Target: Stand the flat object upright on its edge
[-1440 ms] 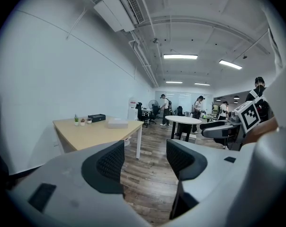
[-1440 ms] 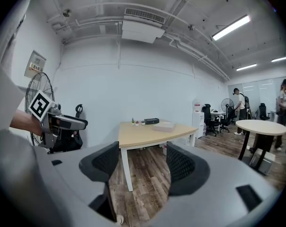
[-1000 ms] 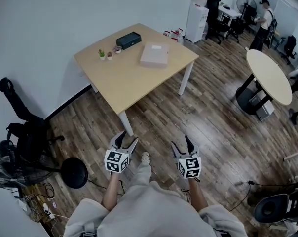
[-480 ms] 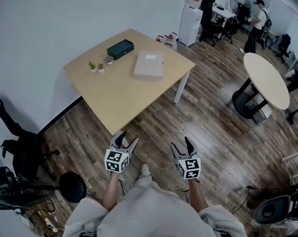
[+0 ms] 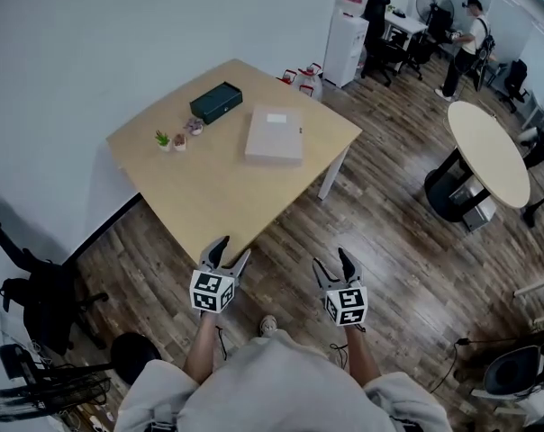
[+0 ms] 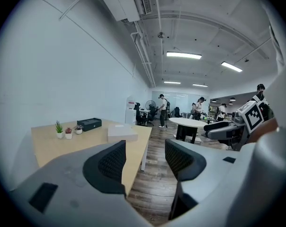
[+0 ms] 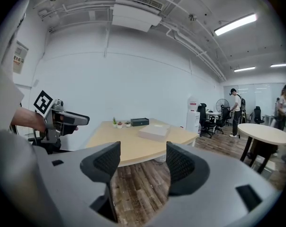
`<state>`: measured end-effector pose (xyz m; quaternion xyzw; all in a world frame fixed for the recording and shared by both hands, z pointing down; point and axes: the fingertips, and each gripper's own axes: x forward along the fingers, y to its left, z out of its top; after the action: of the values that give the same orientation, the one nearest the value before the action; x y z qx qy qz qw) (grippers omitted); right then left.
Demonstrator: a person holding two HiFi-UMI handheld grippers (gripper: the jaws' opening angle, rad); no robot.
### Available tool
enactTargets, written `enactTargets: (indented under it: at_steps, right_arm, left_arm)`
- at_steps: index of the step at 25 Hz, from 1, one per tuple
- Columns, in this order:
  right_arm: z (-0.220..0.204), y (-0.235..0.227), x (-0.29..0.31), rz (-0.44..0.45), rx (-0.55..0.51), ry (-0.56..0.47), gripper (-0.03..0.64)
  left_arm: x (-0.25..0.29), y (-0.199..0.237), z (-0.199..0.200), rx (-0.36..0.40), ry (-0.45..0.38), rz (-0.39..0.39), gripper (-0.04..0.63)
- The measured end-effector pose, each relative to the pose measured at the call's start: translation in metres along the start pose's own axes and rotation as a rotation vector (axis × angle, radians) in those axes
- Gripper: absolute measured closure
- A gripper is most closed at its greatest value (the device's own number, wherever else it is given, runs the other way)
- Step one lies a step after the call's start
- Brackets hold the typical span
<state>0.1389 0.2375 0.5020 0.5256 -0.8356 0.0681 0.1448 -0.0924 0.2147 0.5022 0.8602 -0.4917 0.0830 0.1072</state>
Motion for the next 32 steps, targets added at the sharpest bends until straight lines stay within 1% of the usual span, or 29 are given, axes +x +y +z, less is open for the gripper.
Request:
enactTargets:
  at_steps: [7,13,17,26,32]
  right_arm:
    - [0.011,-0.002,0.034,-0.02,-0.008,0.005,0.328]
    - [0.011,-0.007,0.046,-0.039,-0.003,0.019,0.331]
    - [0.01,-0.012,0.053,-0.049,0.008,0.02,0.334]
    - [0.018,-0.021,0.084,-0.04,0.014,0.01,0.336]
    - [0.022,-0.034,0.12,-0.035,0.02,0.002,0.338]
  left_arm:
    - [0.026,0.032,0.01,-0.003,-0.007,-0.014,0.342]
    - [0.041,0.041,0.012,0.0,0.006,-0.028,0.344]
    - [0.049,0.047,0.013,0.008,0.017,-0.025,0.345]
    - [0.073,0.067,0.023,0.023,0.019,-0.012,0.35]
    - [0.101,0.091,0.032,0.03,0.016,0.003,0.35]
